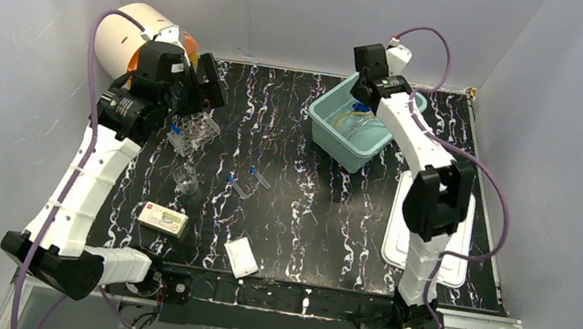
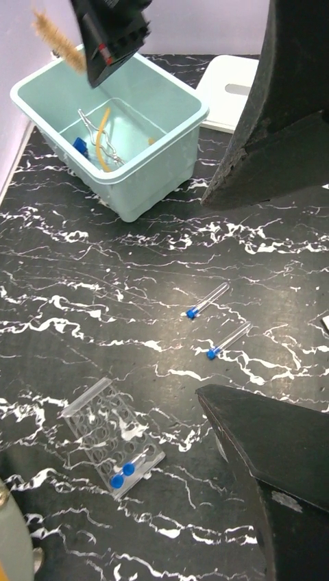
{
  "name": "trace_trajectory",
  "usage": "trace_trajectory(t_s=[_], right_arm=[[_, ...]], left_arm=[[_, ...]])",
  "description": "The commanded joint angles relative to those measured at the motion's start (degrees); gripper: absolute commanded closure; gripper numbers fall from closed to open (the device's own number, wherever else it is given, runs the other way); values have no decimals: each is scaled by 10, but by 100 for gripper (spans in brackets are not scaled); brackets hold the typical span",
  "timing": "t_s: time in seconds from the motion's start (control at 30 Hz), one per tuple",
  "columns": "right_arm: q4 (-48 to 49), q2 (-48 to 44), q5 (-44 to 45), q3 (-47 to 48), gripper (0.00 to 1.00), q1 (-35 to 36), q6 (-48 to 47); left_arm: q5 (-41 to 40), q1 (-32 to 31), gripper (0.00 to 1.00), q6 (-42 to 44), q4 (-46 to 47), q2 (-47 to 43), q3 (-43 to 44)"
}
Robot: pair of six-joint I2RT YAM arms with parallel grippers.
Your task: Organize the chemistry lab equipment
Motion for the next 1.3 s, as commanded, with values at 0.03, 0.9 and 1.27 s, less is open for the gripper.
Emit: trace_trajectory(t_s=[0.03, 0.9, 1.27], right_arm=[[-83, 88, -6, 128, 100, -6, 82], [-119, 191, -61, 182, 70, -22, 139], [-49, 40, -76, 61, 56, -22, 77]], left_arm=[[42, -2, 2, -14, 1, 3, -12], [37, -2, 2, -11, -3, 5, -17], [61, -2, 2, -23, 5, 8, -30]])
